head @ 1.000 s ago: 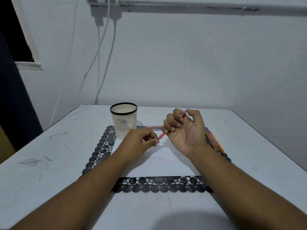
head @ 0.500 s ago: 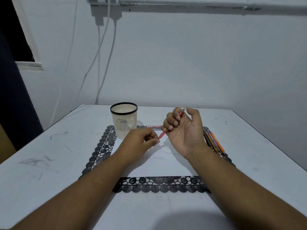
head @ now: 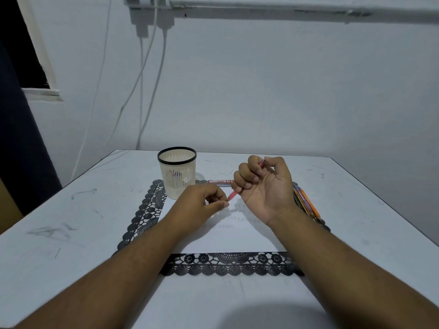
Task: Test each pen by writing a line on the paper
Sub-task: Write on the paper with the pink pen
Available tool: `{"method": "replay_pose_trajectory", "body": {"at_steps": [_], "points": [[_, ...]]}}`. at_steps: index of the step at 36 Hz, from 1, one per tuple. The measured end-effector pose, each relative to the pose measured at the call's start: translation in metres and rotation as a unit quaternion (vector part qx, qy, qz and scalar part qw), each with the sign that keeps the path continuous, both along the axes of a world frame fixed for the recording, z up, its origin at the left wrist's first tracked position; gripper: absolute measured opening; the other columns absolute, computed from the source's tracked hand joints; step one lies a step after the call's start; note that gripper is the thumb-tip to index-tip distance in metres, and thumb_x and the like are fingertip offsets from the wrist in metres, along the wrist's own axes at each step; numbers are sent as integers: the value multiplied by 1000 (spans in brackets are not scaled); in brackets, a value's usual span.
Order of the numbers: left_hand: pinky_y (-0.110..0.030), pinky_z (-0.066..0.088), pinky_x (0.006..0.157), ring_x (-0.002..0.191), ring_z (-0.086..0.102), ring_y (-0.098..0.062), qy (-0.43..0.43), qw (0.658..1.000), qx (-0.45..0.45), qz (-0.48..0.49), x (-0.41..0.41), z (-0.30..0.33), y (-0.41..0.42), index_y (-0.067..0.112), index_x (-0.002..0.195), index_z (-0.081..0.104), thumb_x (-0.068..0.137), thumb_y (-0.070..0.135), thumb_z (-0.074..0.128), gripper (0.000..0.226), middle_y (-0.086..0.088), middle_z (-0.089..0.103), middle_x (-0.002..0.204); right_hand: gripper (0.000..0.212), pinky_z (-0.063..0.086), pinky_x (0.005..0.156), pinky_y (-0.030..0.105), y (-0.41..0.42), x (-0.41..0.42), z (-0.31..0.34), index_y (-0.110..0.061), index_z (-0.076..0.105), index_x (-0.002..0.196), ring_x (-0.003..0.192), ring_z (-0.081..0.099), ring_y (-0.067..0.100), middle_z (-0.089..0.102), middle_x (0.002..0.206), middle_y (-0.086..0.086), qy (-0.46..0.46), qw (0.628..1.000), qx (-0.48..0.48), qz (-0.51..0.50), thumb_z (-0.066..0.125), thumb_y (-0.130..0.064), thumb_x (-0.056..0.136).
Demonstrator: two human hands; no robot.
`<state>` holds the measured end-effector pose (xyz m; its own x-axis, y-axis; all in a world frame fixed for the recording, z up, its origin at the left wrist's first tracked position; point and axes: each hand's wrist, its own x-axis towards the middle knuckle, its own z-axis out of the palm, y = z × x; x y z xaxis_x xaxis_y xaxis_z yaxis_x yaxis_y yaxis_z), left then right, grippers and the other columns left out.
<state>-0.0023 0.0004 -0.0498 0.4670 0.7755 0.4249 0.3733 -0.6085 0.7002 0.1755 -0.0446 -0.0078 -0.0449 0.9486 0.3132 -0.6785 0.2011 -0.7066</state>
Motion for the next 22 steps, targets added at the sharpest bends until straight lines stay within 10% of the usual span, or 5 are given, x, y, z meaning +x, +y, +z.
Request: {"method": "replay_pose_trajectory", "body": {"at_steps": [22], "points": [[-14, 40, 61, 63, 53, 1, -11, 999, -30, -10, -1, 3, -3, 27, 75, 73, 88, 16, 80, 18, 9, 65, 69, 32, 20, 61, 36, 4, 5, -5, -18, 36, 62, 60, 18, 18, 26, 58, 0, 7, 999, 21, 36, 46, -38, 85]]}}
